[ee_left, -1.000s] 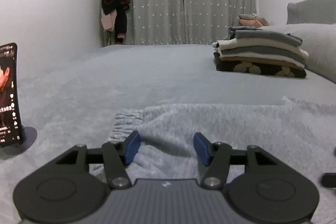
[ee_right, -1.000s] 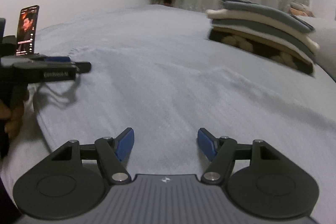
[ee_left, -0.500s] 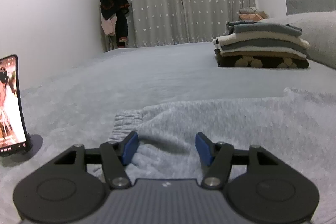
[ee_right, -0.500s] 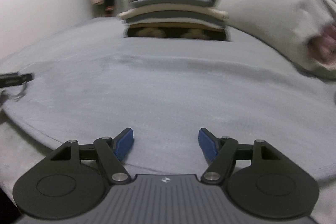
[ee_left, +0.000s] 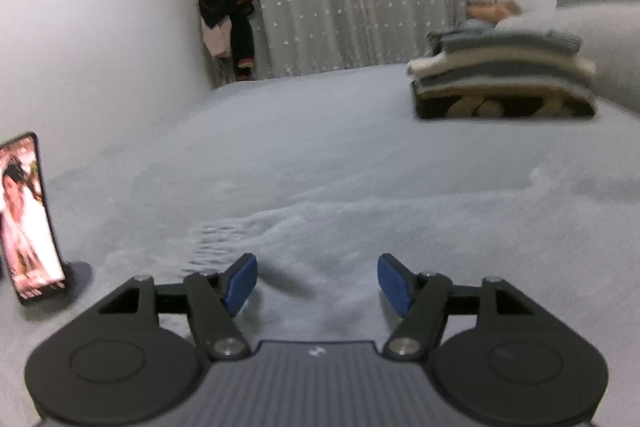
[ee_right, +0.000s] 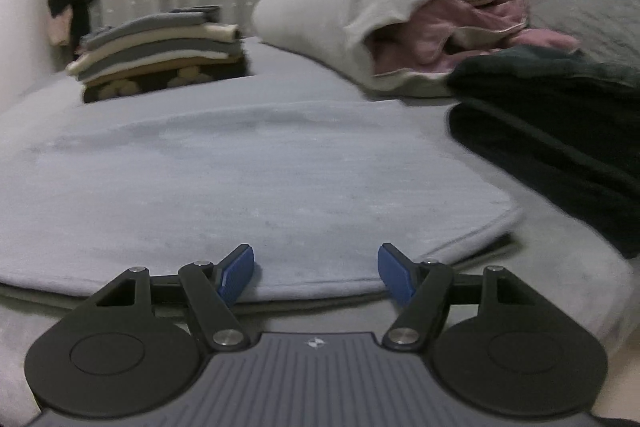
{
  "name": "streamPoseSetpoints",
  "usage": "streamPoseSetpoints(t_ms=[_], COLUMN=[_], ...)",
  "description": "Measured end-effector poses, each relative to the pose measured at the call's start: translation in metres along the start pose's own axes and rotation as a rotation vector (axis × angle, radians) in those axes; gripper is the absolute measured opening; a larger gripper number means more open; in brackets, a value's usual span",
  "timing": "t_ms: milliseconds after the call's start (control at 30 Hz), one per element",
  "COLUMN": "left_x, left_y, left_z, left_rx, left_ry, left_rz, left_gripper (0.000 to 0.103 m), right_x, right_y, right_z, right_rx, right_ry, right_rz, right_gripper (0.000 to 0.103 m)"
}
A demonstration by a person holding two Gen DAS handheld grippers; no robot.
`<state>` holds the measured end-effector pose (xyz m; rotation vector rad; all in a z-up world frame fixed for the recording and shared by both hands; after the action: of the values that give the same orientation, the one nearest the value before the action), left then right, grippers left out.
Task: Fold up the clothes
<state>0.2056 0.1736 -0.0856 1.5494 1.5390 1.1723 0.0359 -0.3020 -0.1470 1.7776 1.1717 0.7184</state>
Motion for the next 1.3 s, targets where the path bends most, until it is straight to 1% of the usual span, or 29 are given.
streamPoseSetpoints(t_ms=[33,100,267,367,433,600,733,800,933,1033,1100,1167,1267,1300], left_x=[-0.005,-0.02,-0.065,-0.088,-0.099,-0.114,-0.12,-0.124,-0.129,-0.13,-0.131,-0.132,-0.138,-0.142], left_y=[0.002,0.005,0.007,0.008,0.008,0.007,0.005,0.002,-0.004,-0.004,-0.002,0.0,0.007,0.009], left_z=[-0.003,-0.01,-0.019,-0.022,-0.021,-0.017,-0.015,-0.012,-0.008,-0.005,-0.004,-0.004,-0.008,-0.01], left_rx=[-0.001,0.0,0.009,0.012,0.02,0.052,0.084,0.108,0.148,0.16,0.163,0.16,0.141,0.134], left_ry=[-0.019,-0.064,-0.187,-0.239,-0.261,-0.298,-0.338,-0.374,-0.412,-0.416,-0.421,-0.429,-0.476,-0.503], left_rz=[-0.016,-0.025,-0.003,0.014,0.02,-0.002,-0.06,-0.109,-0.179,-0.212,-0.228,-0.239,-0.27,-0.284], left_gripper=[0.069,0.069,0.07,0.07,0.07,0.07,0.07,0.07,0.07,0.07,0.07,0.07,0.07,0.07], right_x=[-0.008,-0.026,-0.061,-0.073,-0.077,-0.083,-0.09,-0.091,-0.092,-0.095,-0.097,-0.099,-0.101,-0.101], right_y=[-0.001,-0.002,-0.007,-0.009,-0.008,-0.007,-0.006,-0.007,-0.005,-0.003,-0.001,0.002,0.01,0.013], right_z=[-0.001,-0.003,-0.007,-0.009,-0.01,-0.008,-0.005,-0.002,0.005,0.012,0.015,0.017,0.015,0.013], right_rx=[0.0,0.007,0.005,-0.001,-0.005,-0.02,-0.032,-0.036,-0.045,-0.055,-0.062,-0.067,-0.089,-0.099], right_ry=[-0.026,-0.053,-0.114,-0.1,-0.087,-0.048,-0.023,-0.021,-0.019,-0.038,-0.058,-0.084,-0.07,-0.063], right_rz=[0.004,0.062,0.174,0.242,0.275,0.385,0.49,0.523,0.567,0.592,0.607,0.618,0.643,0.648], right_gripper=[0.072,0.072,0.073,0.073,0.073,0.073,0.073,0.073,0.071,0.066,0.059,0.034,0.019,0.019])
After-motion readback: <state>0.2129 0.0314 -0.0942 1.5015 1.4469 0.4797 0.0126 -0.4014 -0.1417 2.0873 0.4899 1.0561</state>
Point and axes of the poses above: each gripper's, at about its wrist camera, not at the fingertips, and z roughly the way its jaws point, x to its left, y to its top, the point moved 10 cm from there along z, roughly the way its jaws point, and after that the axes turned 4 degrees about -x, right-handed, at the moved point
